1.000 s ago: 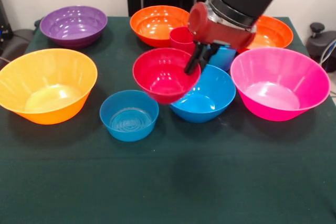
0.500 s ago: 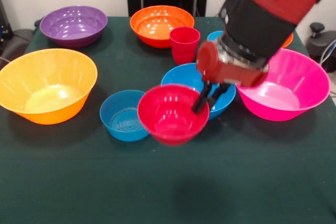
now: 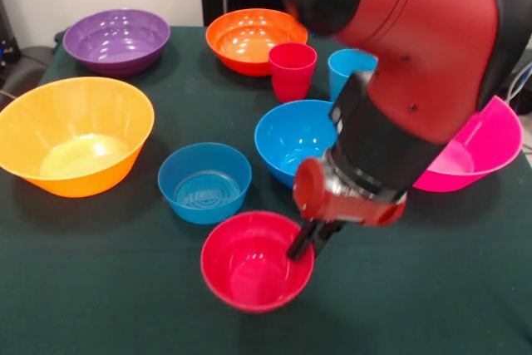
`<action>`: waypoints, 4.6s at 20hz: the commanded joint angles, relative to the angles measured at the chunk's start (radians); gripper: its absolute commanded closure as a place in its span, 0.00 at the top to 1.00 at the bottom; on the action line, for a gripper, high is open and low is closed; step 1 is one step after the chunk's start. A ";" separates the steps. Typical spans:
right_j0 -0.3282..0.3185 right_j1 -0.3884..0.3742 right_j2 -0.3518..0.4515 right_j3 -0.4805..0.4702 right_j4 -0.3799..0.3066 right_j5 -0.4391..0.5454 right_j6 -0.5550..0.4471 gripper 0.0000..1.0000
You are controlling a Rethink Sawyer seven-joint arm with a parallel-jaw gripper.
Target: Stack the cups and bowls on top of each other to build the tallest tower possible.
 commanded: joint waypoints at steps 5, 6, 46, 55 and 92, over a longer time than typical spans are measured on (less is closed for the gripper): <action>-0.019 0.086 0.053 -0.114 0.030 0.115 0.089 0.00; -0.018 0.085 0.053 -0.106 0.034 0.112 0.093 0.00; 0.032 0.136 -0.031 0.071 0.181 0.094 0.364 0.00; 0.021 0.158 -0.029 0.098 0.192 0.039 0.387 0.00; 0.033 0.136 -0.035 0.059 0.210 0.096 0.360 1.00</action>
